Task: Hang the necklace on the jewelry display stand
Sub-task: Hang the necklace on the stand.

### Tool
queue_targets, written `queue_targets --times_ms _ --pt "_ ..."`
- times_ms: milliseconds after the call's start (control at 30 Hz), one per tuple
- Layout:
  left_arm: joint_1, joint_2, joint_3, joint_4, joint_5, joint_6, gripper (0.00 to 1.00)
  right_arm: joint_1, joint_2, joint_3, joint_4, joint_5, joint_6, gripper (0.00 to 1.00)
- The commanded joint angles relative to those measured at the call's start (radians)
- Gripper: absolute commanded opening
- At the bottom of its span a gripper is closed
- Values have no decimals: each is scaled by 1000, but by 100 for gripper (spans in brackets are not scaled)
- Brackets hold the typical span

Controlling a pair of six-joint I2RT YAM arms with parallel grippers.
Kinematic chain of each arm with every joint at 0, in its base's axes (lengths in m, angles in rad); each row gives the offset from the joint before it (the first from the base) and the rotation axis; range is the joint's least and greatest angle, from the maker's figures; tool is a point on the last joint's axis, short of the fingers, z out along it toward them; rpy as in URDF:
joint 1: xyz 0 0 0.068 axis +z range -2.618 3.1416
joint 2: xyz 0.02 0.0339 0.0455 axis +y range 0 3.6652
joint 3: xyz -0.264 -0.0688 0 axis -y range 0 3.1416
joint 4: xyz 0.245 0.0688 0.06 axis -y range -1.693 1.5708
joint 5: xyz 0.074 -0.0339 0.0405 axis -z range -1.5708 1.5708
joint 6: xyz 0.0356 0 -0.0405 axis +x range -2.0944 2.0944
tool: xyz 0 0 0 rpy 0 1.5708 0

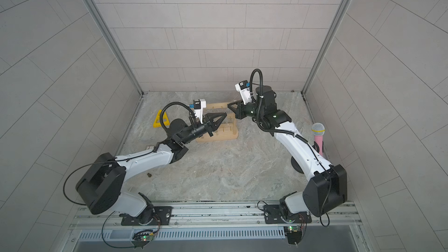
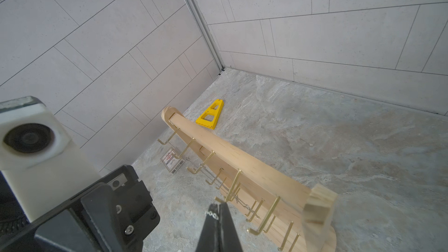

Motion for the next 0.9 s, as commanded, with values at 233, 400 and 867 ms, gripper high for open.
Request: queue_targets --times_ms 233,400,867 --pt "10 49 47 78 19 -21 0 -43 17 28 33 -49 -12 0" --pt "10 57 46 85 21 -28 0 -59 4 14 38 -51 -7 0" --pt "16 41 34 88 21 -28 0 -72 0 -3 68 -77 14 0"
